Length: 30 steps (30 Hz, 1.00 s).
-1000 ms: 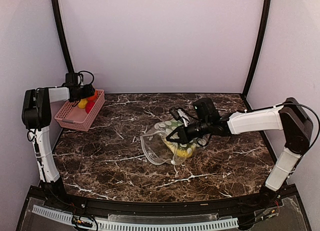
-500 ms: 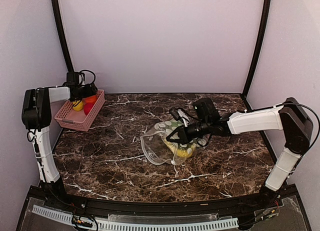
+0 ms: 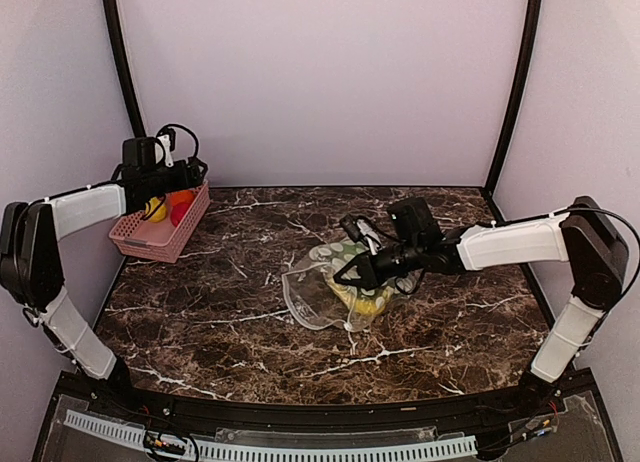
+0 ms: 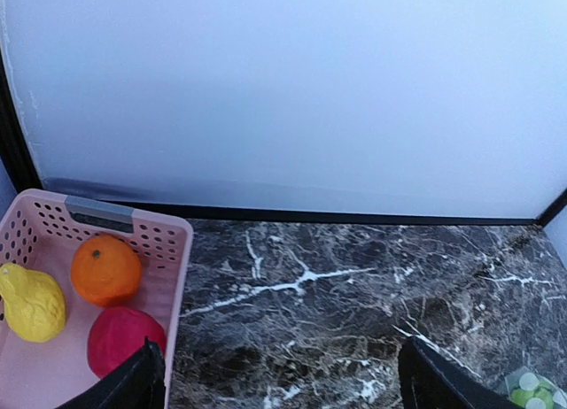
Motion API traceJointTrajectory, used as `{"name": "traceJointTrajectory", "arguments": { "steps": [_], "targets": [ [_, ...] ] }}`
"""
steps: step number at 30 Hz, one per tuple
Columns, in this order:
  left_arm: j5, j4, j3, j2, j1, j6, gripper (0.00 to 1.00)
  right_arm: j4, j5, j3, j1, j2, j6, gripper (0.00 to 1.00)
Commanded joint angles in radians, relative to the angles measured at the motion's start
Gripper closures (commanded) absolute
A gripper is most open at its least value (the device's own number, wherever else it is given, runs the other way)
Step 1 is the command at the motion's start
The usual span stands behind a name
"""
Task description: Open the zip-top bag and remove the fake food
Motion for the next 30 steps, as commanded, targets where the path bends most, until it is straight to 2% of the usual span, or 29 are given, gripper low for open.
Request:
{"name": "traceJointTrajectory", "arguments": {
  "steps": [1, 6, 12, 16, 22, 30],
  "targets": [
    [0.026, 0.071, -0.173, -0.166, -0.063, 0.032, 0.10, 0.035, -0.014, -0.027, -0.008, -0.042, 0.007, 1.00],
    [-0.006, 0.208, -0.445, -0.373, -0.182, 0.052, 0.10, 0.044, -0.019, -0.034, -0.008, -0.060, 0.018, 1.00],
    [-0.038, 0.283, -0.627, -0.508, -0.432, 0.129, 0.11, 0.027, -0.027, -0.014, 0.005, -0.061, 0.018, 1.00],
    [-0.122, 0.333, -0.724, -0.563, -0.627, 0.257, 0.12, 0.011, -0.021, 0.017, 0.020, -0.059, 0.016, 1.00],
    [-0.202, 0.396, -0.782, -0.521, -0.813, 0.361, 0.12, -0.010, -0.018, 0.063, 0.048, -0.055, 0.018, 1.00],
    [-0.202, 0.500, -0.721, -0.322, -0.917, 0.433, 0.17, -0.040, -0.007, 0.107, 0.078, -0.074, 0.023, 1.00]
  ]
}}
